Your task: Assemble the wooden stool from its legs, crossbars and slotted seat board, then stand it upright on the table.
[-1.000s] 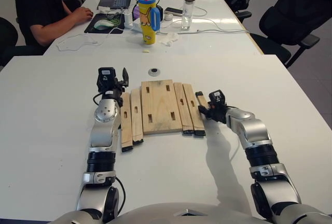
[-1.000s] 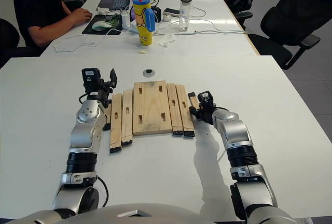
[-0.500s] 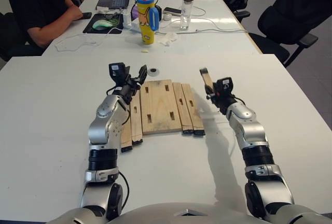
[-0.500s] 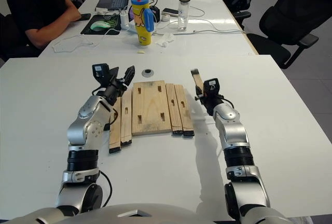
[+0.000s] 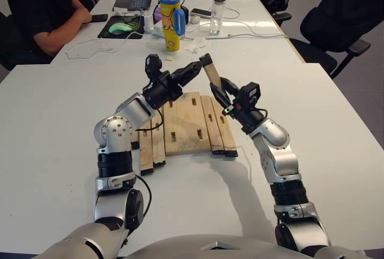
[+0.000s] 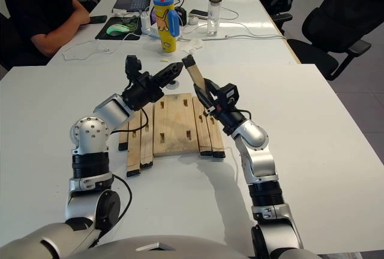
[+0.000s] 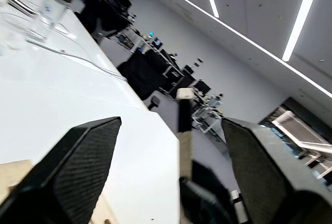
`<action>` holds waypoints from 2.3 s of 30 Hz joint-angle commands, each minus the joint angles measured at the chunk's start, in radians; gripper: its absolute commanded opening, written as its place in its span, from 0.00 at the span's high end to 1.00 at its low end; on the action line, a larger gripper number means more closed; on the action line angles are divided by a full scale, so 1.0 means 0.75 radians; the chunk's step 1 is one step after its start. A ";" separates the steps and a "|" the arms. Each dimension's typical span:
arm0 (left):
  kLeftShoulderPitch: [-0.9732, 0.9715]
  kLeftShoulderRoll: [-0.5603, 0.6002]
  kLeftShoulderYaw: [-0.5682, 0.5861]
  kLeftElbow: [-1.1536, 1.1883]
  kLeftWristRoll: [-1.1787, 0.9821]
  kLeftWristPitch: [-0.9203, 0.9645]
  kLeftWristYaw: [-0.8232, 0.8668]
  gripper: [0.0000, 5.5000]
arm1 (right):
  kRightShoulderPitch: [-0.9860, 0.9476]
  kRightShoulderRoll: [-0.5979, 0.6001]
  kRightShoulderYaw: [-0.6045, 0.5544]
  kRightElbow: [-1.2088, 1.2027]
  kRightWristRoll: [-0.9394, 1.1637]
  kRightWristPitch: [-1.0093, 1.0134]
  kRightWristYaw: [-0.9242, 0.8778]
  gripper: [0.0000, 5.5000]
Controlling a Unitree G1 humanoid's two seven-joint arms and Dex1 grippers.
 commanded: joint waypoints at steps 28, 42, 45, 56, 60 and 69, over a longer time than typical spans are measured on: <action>-0.072 0.077 -0.058 0.080 0.021 -0.036 -0.061 0.92 | 0.019 -0.002 0.033 -0.028 0.037 -0.018 0.080 0.76; 0.305 0.056 0.067 -0.395 0.169 -0.302 0.243 0.92 | 0.039 -0.043 -0.077 0.082 -0.041 0.190 -0.133 0.60; 0.460 -0.003 0.081 -0.505 0.182 -0.313 0.364 0.92 | 0.025 -0.027 -0.149 0.098 -0.034 0.215 -0.236 0.60; 0.683 -0.105 0.060 -0.503 0.325 -0.426 0.553 0.92 | -0.003 0.004 -0.156 0.099 -0.023 0.297 -0.263 0.60; 0.692 -0.098 0.040 -0.476 0.358 -0.452 0.547 0.92 | -0.002 0.007 -0.154 0.099 -0.021 0.308 -0.252 0.60; 0.651 -0.067 0.026 -0.366 0.444 -0.529 0.534 0.92 | -0.046 0.016 -0.143 0.130 -0.027 0.313 -0.232 0.60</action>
